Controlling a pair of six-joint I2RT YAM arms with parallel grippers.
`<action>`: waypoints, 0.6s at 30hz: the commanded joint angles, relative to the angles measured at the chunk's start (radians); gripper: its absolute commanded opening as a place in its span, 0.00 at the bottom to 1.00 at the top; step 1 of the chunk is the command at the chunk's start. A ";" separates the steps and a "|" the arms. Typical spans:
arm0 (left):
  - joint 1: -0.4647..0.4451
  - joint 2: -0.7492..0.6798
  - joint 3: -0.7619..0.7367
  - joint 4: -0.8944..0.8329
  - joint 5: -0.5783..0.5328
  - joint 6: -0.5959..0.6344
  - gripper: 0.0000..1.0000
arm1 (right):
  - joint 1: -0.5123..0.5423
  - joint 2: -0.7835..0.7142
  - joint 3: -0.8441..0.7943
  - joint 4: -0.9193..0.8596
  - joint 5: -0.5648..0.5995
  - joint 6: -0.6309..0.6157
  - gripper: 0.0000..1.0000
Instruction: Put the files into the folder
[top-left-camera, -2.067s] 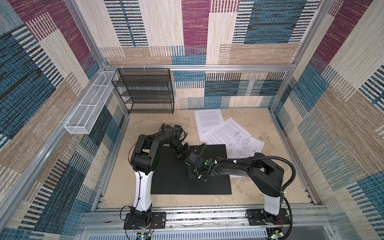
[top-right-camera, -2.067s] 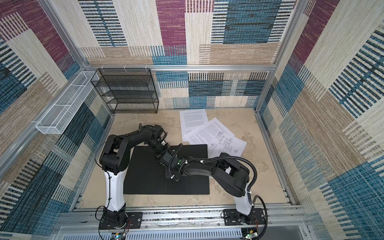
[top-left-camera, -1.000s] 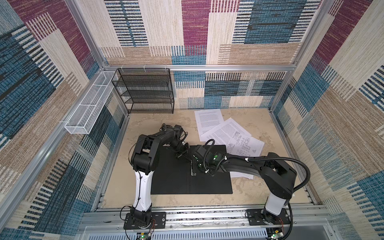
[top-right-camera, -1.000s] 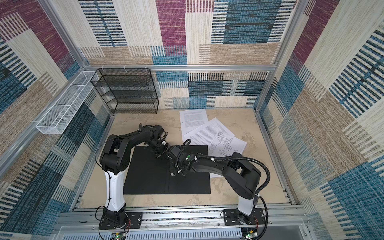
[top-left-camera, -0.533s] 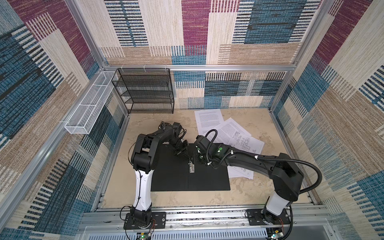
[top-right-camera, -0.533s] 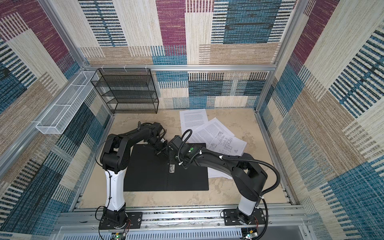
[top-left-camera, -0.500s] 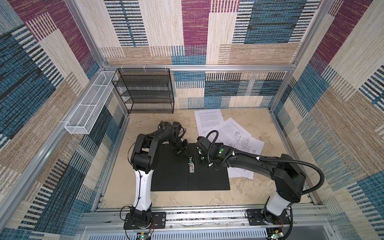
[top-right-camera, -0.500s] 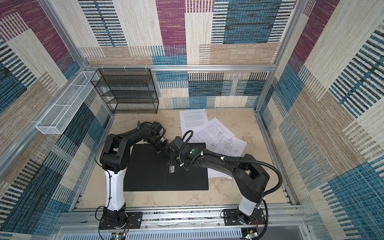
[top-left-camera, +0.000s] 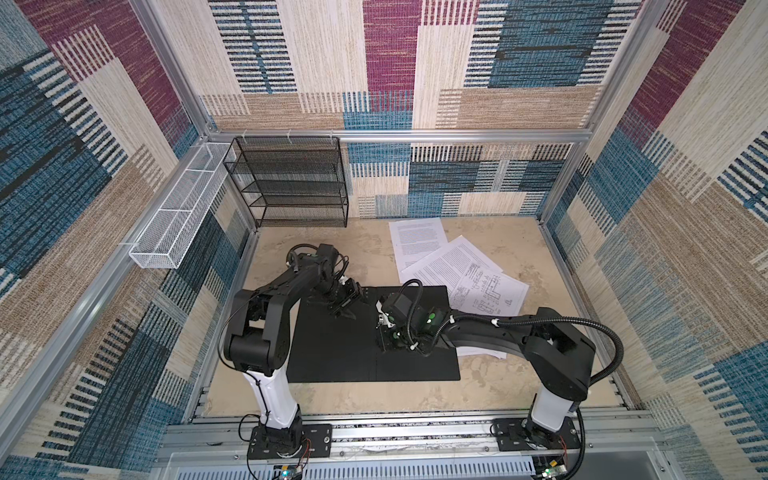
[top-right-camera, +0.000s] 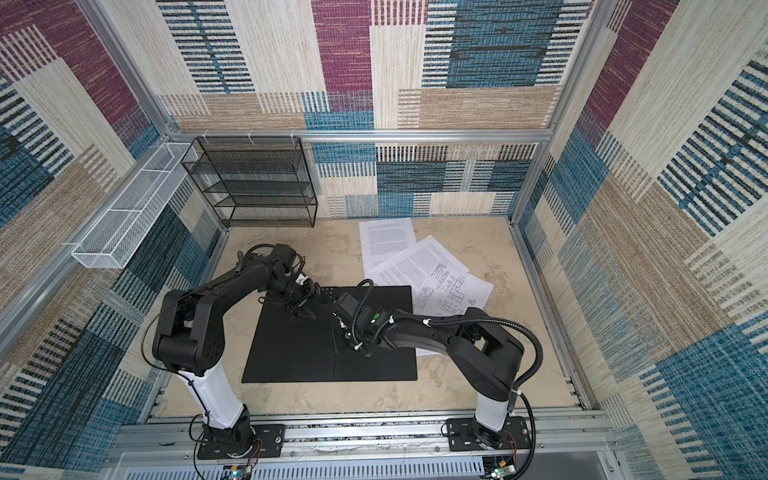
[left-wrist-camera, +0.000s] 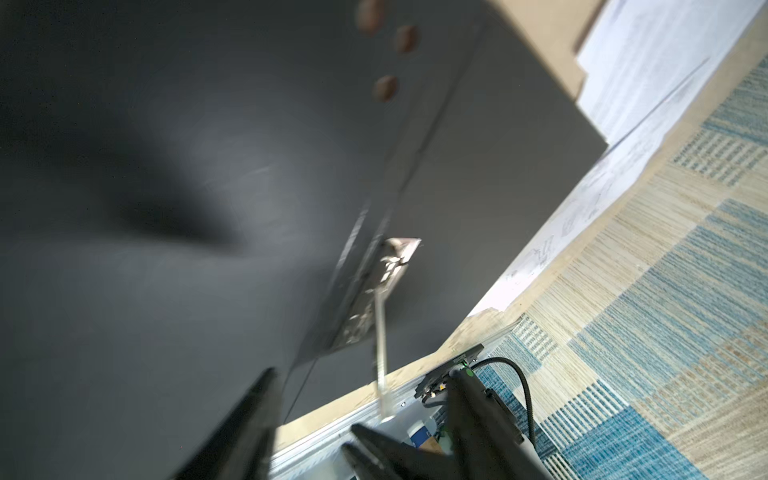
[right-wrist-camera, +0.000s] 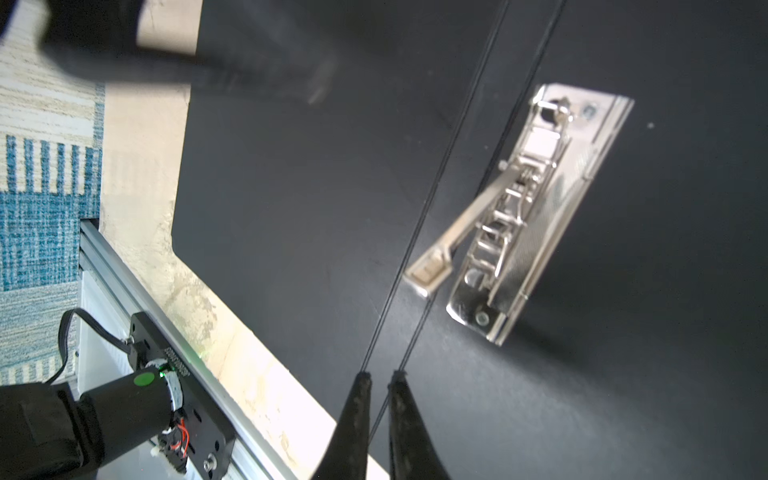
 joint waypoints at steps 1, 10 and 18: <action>0.017 -0.027 -0.068 0.032 -0.038 0.020 0.77 | -0.013 0.020 0.011 0.041 -0.001 -0.003 0.14; 0.041 -0.026 -0.223 0.079 -0.107 0.009 0.80 | -0.127 0.057 0.060 0.105 -0.037 -0.070 0.15; 0.076 -0.041 -0.301 0.112 -0.105 -0.003 0.81 | -0.143 0.167 0.169 0.118 -0.079 -0.084 0.14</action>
